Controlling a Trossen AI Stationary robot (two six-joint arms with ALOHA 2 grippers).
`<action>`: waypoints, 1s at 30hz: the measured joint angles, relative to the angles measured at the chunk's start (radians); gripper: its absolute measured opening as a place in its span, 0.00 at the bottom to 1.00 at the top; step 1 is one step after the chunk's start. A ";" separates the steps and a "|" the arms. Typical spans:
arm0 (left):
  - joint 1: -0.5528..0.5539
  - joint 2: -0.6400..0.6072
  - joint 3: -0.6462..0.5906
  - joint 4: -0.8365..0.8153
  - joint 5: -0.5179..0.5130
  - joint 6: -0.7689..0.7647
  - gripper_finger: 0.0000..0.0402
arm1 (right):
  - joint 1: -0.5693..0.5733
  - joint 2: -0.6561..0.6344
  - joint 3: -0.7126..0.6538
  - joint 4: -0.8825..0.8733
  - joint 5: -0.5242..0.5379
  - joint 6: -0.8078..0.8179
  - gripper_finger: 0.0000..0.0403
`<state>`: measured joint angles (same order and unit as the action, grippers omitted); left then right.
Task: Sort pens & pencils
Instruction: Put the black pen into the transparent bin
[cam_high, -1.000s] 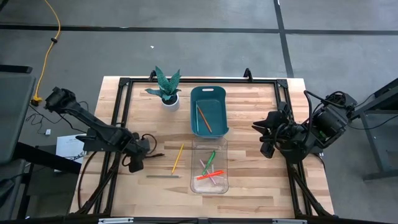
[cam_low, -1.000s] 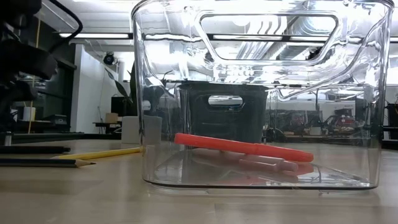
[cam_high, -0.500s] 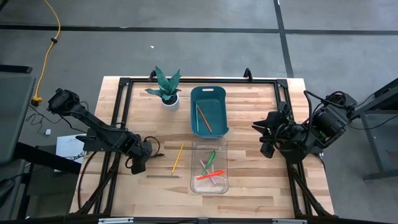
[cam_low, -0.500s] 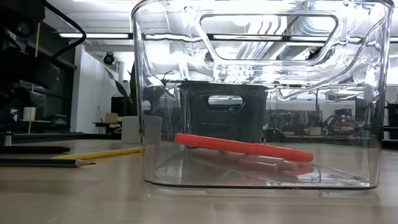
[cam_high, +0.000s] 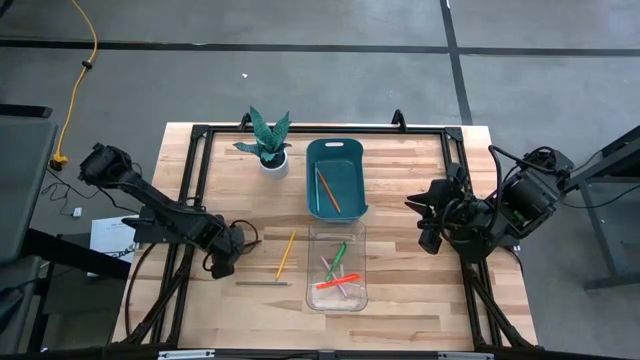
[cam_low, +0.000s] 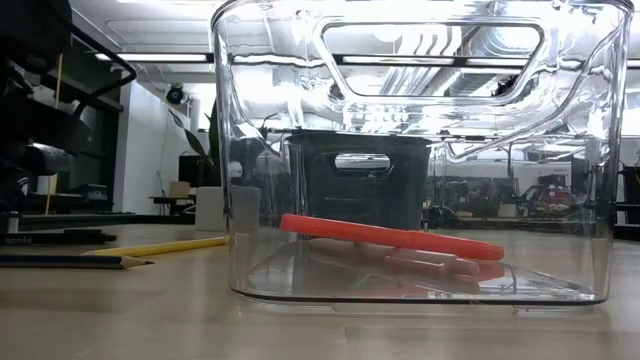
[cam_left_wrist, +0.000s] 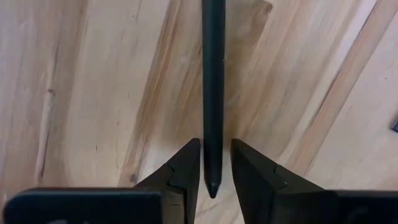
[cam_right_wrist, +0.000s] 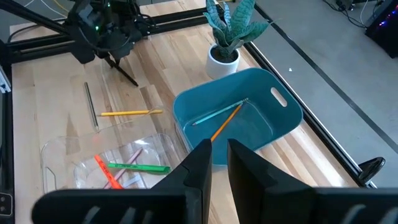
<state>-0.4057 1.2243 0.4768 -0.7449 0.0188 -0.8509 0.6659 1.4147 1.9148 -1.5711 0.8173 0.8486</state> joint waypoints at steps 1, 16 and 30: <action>0.000 0.004 0.002 0.002 0.000 0.000 0.20 | 0.000 0.000 0.000 0.000 0.000 0.000 0.10; 0.000 0.008 0.001 0.000 -0.008 0.005 0.07 | 0.000 0.000 0.000 0.000 0.002 -0.001 0.10; 0.000 0.012 0.022 0.037 -0.010 0.015 0.07 | 0.000 0.000 0.000 0.000 0.003 -0.001 0.10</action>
<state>-0.4061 1.2362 0.4985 -0.7082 0.0092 -0.8356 0.6655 1.4147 1.9148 -1.5711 0.8200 0.8474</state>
